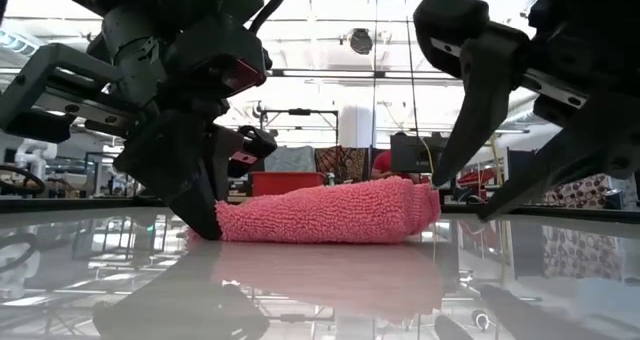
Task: Roll towel
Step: Roll the pink towel
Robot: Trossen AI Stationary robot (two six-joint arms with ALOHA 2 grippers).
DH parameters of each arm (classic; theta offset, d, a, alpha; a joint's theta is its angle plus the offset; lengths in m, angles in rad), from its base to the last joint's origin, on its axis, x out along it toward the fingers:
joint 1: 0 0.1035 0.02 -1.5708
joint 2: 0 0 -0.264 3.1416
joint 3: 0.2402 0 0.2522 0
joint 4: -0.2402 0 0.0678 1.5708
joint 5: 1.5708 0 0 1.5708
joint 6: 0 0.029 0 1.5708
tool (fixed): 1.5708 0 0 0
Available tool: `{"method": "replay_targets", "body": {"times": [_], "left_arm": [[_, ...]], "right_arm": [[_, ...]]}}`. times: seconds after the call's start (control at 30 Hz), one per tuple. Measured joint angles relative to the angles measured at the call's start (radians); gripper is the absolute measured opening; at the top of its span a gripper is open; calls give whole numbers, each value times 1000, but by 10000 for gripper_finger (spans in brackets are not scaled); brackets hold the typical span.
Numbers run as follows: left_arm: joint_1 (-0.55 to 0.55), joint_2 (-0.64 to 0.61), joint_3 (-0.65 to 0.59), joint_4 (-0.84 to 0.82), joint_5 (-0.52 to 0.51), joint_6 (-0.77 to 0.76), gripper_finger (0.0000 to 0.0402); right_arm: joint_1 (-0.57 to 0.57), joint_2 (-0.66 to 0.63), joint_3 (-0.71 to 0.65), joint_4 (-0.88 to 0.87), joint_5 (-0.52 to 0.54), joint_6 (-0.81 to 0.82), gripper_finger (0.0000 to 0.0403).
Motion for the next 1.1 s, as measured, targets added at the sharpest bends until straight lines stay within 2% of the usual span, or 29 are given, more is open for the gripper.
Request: {"method": "replay_targets", "body": {"times": [0.17,0.47,0.6,0.9,1.1], "left_arm": [[7,1,-1,9,9,0,11],[19,2,-1,10,51,0,11],[24,2,-1,10,61,1,11],[25,2,0,12,74,5,11],[23,2,0,12,112,6,11]], "right_arm": [[0,63,59,-42,34,-134,124],[-1,127,131,-84,106,-273,123],[-8,127,136,-86,149,-294,123],[-53,127,136,-110,130,-296,123],[-93,127,136,-108,184,-278,123]]}}
